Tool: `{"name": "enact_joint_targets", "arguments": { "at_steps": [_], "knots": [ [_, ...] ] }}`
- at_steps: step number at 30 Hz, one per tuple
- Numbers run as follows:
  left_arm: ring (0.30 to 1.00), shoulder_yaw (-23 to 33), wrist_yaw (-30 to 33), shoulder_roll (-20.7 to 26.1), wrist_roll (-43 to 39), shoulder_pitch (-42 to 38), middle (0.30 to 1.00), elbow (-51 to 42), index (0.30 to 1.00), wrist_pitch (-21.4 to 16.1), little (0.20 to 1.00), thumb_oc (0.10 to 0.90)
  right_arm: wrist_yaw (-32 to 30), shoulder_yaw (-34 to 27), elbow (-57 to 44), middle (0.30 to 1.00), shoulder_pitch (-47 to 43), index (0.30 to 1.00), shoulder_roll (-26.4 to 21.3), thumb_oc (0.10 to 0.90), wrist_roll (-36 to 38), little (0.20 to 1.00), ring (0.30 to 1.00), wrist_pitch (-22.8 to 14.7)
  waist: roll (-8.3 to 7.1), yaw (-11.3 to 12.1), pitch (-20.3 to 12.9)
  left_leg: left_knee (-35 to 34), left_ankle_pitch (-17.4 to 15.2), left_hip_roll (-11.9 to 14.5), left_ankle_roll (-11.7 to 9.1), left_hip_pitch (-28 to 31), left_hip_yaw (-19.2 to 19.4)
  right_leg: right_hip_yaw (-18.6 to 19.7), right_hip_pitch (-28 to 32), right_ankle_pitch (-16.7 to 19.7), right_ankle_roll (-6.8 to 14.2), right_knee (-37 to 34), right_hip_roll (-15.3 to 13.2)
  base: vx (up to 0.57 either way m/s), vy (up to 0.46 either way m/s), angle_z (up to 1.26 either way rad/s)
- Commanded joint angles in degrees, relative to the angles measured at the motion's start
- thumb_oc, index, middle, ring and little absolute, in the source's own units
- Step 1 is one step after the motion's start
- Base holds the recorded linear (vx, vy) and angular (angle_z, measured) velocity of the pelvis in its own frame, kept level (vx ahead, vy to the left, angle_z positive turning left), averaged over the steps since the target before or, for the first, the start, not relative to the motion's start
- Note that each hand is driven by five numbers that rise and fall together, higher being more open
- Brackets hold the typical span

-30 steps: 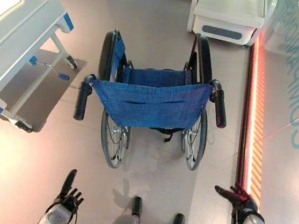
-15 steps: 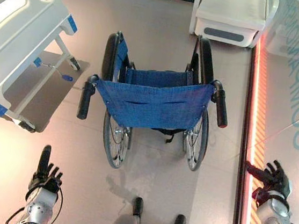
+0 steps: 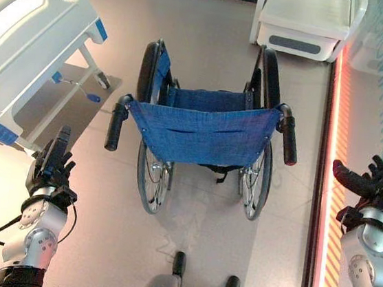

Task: Push the wheelchair next to the bed

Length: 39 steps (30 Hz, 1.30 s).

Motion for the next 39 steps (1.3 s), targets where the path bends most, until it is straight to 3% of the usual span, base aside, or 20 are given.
{"name": "enact_joint_targets", "arguments": {
  "at_steps": [1,8,15,22,29,32,34,39],
  "knots": [
    [0.900,2.6,-3.2,10.2,0.3,-8.0,0.900,-4.5,0.900,-0.8,0.900,0.800,3.4,-1.6,-8.0,0.900,-9.0,0.900,-8.2,0.800,2.0,0.900,0.900,-1.8,-1.22,0.5,-1.4,1.2,-2.9,0.9,-2.6,1.5,2.6,3.5,-3.4,2.9,1.7,1.8,-4.3,0.00,0.000,0.00],
    [0.900,3.0,-7.6,18.1,-2.4,-11.6,0.900,-5.6,0.900,2.4,0.900,0.800,0.1,-0.3,-9.3,0.900,-14.5,0.900,-13.1,0.800,4.3,0.900,0.900,-2.3,-1.38,0.6,-0.9,1.1,-2.9,1.0,-2.8,1.4,3.4,3.4,-3.4,3.1,2.0,1.6,-4.2,0.00,0.000,0.00],
    [0.900,1.2,-8.9,21.3,-6.7,-16.4,0.900,-7.6,0.900,5.6,0.900,0.800,-2.5,-0.2,-13.3,0.900,-20.8,0.900,-16.5,0.800,7.0,0.900,0.900,-4.2,-1.53,0.5,0.0,1.7,-3.3,0.9,-2.8,0.8,3.9,3.9,-4.0,3.0,2.2,2.0,-4.1,-0.02,0.005,0.02],
    [0.900,-3.9,-9.4,20.6,-14.8,-20.9,0.900,-14.3,0.900,7.9,0.900,0.800,1.8,4.4,-17.5,0.900,-24.2,0.900,-16.5,0.800,16.7,0.900,0.900,2.2,-2.08,0.3,0.7,1.9,-3.2,0.7,-2.8,0.4,4.7,4.2,-4.7,3.3,2.4,2.1,-4.1,-0.02,0.000,0.00],
    [0.900,-10.8,-9.6,21.1,-17.7,-26.1,0.900,-18.1,0.900,10.9,0.900,0.800,0.5,9.8,-16.5,0.900,-27.7,0.900,-15.7,0.800,18.9,0.900,0.900,4.4,-2.64,0.5,1.7,1.9,-3.1,0.6,-2.7,0.1,5.3,4.2,-5.2,3.7,2.6,2.4,-4.0,-0.04,-0.008,0.13],
    [0.900,-12.1,-9.7,21.8,-16.8,-27.1,0.900,-18.6,0.900,12.0,0.900,0.800,-0.5,10.6,-16.3,0.900,-28.3,0.900,-16.2,0.800,19.2,0.900,0.900,4.6,-2.82,0.5,1.7,1.8,-3.1,0.6,-2.7,0.2,5.5,4.1,-5.4,3.7,2.7,2.5,-4.0,-0.03,-0.011,0.12],
    [0.900,-13.4,-9.8,22.6,-11.1,-28.1,0.900,-18.7,0.900,13.0,0.900,0.800,-1.7,11.2,-15.6,0.900,-28.8,0.900,-16.5,0.800,19.6,0.900,0.900,5.4,-2.94,0.5,1.6,1.8,-3.1,0.7,-2.7,0.2,5.7,4.0,-5.4,3.7,2.8,2.5,-4.0,-0.01,-0.006,-0.03],
    [0.900,-13.0,-9.9,25.9,-10.1,-28.6,0.900,-18.2,0.900,16.1,0.900,0.800,-2.2,11.1,-13.6,0.900,-28.6,0.900,-18.9,0.800,20.4,0.900,0.900,8.7,-3.21,0.5,1.3,1.7,-3.0,0.6,-2.7,0.5,5.9,3.9,-5.3,3.9,2.9,2.4,-3.9,0.00,-0.005,-0.02]
  ]
}}
